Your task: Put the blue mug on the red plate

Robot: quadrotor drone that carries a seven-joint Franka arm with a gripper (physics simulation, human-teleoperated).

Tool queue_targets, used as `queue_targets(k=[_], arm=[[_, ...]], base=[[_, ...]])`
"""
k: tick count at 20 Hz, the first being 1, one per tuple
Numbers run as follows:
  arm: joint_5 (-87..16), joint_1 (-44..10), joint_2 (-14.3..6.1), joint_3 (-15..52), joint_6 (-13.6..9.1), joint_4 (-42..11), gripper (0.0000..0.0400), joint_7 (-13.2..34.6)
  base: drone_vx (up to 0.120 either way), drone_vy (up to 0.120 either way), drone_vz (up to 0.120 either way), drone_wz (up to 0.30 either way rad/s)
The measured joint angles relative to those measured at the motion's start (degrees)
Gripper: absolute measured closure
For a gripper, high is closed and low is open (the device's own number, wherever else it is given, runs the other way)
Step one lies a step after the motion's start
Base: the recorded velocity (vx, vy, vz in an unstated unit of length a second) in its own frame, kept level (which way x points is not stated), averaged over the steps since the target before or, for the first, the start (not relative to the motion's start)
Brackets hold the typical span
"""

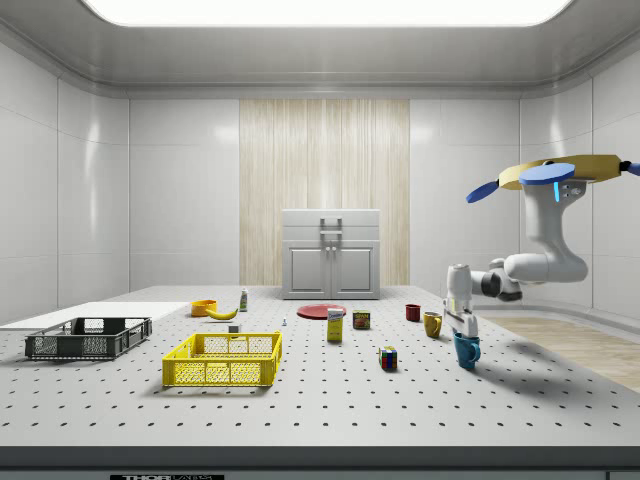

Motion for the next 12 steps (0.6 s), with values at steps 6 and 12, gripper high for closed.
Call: queue_targets(k=[6, 12], arm=[[0.39, -0.3, -1.04, 0.09, 0.99, 0.08, 0.0284, 0.25], [2.87, -0.67, -1.81, 2.44, 0.94, -0.25, 0.0296, 0.75]], base=[[0.0, 0.0, 0.0, 0.0], [0.0, 0.0, 0.04, 0.0]])
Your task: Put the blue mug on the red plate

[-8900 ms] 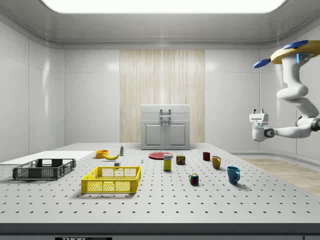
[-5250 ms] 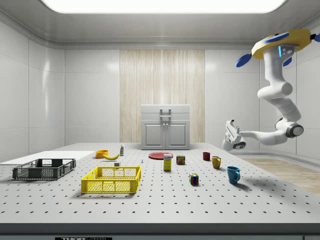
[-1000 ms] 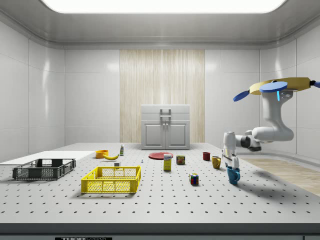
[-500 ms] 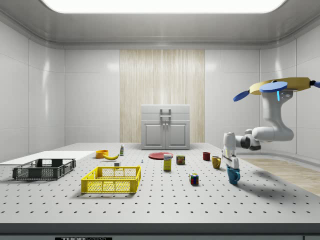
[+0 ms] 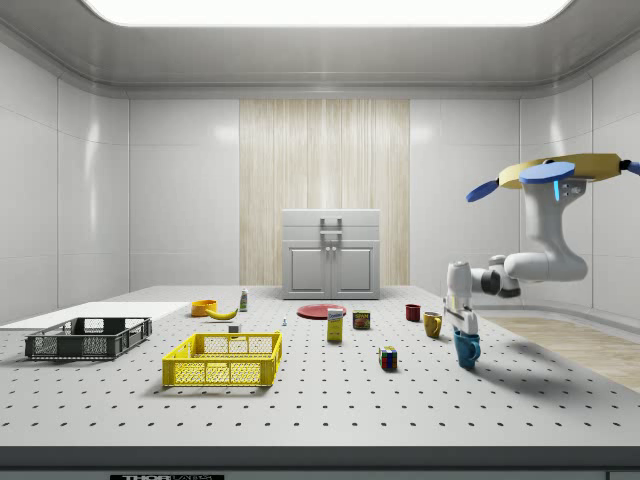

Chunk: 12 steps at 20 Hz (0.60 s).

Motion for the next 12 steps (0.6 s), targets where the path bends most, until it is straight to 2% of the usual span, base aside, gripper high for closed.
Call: queue_targets(k=[1, 12], arm=[[0.68, -0.08, -0.12, 0.68, -0.11, -0.09, 0.0297, 0.11], [4.25, -0.7, -1.98, 3.83, 0.69, -0.34, 0.03, 0.82]], base=[[0.04, -0.08, 0.12, 0.0], [0.12, -0.12, 0.12, 0.0]])
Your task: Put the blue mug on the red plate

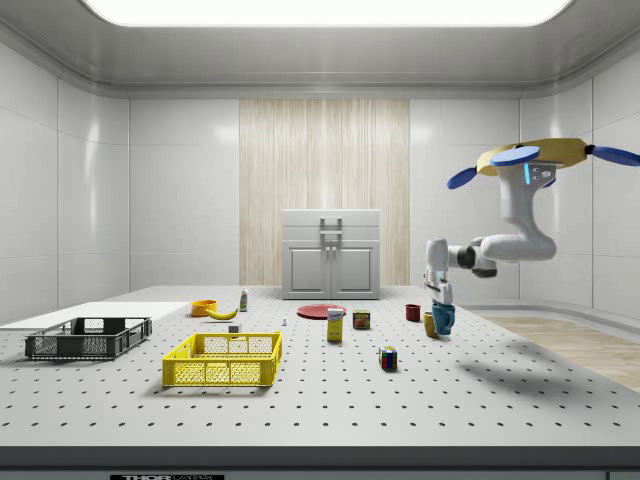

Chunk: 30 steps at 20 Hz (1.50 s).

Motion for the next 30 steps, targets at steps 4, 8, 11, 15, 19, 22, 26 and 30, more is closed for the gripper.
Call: queue_targets(k=[4, 8, 11, 15, 19, 22, 26, 30], arm=[[0.48, -0.14, -0.74, 0.27, 0.63, 0.01, 0.03, 0.13], [0.84, -0.27, -1.46, 0.43, 1.27, 0.03, 0.03, 0.25], [1.07, -0.35, -1.97, 0.51, 1.74, 0.05, 0.03, 0.32], [1.35, -0.46, -2.63, 0.6, 2.34, 0.07, 0.03, 0.42], [1.61, -0.56, -3.25, 0.68, 2.92, 0.09, 0.03, 0.5], [1.79, -0.63, -3.69, 0.73, 3.32, 0.1, 0.03, 0.56], [2.02, -0.72, -4.24, 0.79, 3.84, 0.12, 0.03, 0.64], [2.23, -0.8, -4.77, 0.85, 4.33, 0.14, 0.03, 0.71]], base=[[0.12, -0.12, 0.12, 0.0], [0.12, -0.12, 0.12, 0.0], [0.12, -0.12, 0.12, 0.0], [0.12, -0.12, 0.06, 0.0], [0.12, -0.12, 0.0, 0.0], [0.12, -0.12, 0.0, 0.0], [0.12, -0.12, 0.0, 0.0], [0.12, -0.12, 0.0, 0.0]])
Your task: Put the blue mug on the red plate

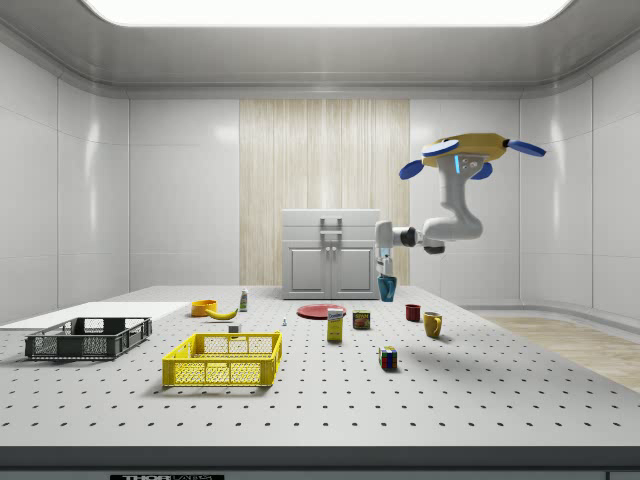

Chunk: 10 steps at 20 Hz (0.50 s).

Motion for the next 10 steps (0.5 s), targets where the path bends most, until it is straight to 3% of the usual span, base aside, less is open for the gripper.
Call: queue_targets(k=[10], arm=[[0.47, -0.18, -1.17, 0.12, 1.08, 0.03, 0.03, 0.15]], base=[[0.12, -0.12, 0.0, 0.0]])
